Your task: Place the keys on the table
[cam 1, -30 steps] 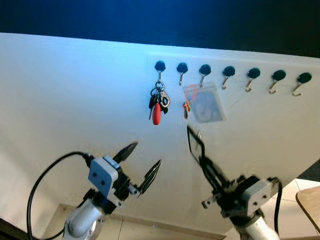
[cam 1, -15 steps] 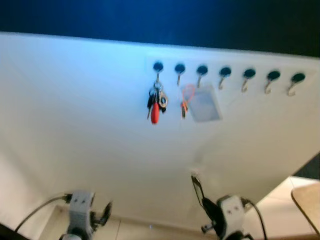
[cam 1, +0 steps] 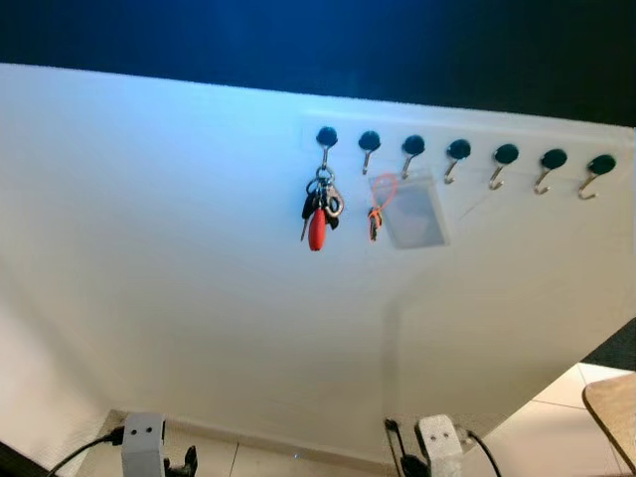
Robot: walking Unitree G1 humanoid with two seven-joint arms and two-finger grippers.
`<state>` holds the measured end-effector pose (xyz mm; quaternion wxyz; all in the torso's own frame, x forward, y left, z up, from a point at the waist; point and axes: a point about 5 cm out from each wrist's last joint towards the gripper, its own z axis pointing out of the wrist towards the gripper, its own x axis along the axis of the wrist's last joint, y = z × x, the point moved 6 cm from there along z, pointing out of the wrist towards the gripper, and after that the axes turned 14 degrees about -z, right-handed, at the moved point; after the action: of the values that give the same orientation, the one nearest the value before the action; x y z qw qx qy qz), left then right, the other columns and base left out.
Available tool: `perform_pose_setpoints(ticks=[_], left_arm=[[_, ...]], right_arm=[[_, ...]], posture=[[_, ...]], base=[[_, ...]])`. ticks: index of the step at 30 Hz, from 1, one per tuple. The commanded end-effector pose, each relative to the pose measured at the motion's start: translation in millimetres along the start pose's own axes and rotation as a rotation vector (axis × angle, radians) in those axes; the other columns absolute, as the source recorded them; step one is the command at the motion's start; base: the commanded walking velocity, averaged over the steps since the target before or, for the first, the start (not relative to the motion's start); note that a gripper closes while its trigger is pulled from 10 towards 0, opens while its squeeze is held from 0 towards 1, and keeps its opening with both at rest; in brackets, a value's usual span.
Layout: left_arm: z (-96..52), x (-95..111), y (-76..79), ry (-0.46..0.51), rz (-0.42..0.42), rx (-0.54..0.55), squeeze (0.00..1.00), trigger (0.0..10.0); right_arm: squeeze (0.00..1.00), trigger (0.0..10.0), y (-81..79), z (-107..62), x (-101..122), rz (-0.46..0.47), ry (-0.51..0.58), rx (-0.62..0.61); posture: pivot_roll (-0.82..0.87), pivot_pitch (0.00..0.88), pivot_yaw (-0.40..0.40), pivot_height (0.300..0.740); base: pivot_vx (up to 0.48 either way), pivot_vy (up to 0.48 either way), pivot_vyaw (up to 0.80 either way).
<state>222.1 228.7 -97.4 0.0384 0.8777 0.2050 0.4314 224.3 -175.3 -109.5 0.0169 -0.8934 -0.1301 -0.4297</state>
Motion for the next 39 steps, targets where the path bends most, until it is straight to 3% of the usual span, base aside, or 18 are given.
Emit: perform_pose_setpoints(ticks=[1, 6, 9, 16, 22, 34, 39], left_arm=[[1.6, -7.4, 4.5, -0.021, 0.003, -0.01, 0.0, 10.0], [3.8, -16.6, 3.2, -0.067, 0.088, 0.014, 0.0, 10.0], [3.8, -17.2, 2.9, -0.068, 0.087, 0.017, 0.0, 10.0], [3.9, -17.6, -9.2, -0.069, 0.1, 0.08, 0.0, 10.0], [2.4, -26.1, -10.6, -0.116, 0.121, 0.049, 0.0, 10.0], [1.9, -33.1, -4.6, -0.133, 0.105, 0.026, 0.0, 10.0], [2.0, -34.0, -3.2, -0.132, 0.096, 0.02, 0.0, 10.0]], right_arm=[[0.0, 10.0, 7.3, -1.0, -7.9, 0.048, -0.039, -0.049], [0.0, 10.0, 23.1, -3.6, -20.3, 0.11, -0.111, -0.151], [0.0, 10.0, 24.6, -4.5, -22.1, 0.135, -0.115, -0.164], [0.0, 10.0, 20.1, -3.5, -24.7, 0.118, -0.135, -0.131], [0.0, 10.0, 16.2, -3.9, -30.9, 0.107, -0.175, -0.118], [0.0, 10.0, 18.8, -10.0, -44.3, 0.142, -0.222, -0.138], [0.0, 10.0, 10.8, -10.2, -46.4, 0.098, -0.229, -0.093]], posture=[[0.03, 0.044, -0.022, 0.74], [0.01, 0.036, -0.019, 0.74], [0.01, 0.033, -0.019, 0.74], [0.02, 0.007, -0.021, 0.74], [0.01, 0.0, -0.005, 0.74], [0.02, 0.0, -0.012, 0.74], [0.02, 0.0, -0.003, 0.74]], base=[[0.0, 0.0, 0.0], [0.0, 0.0, 0.0], [0.0, 0.0, 0.0], [0.0, 0.0, 0.0], [0.0, 0.0, 0.0], [0.0, 0.0, 0.0], [0.0, 0.0, -0.8]])
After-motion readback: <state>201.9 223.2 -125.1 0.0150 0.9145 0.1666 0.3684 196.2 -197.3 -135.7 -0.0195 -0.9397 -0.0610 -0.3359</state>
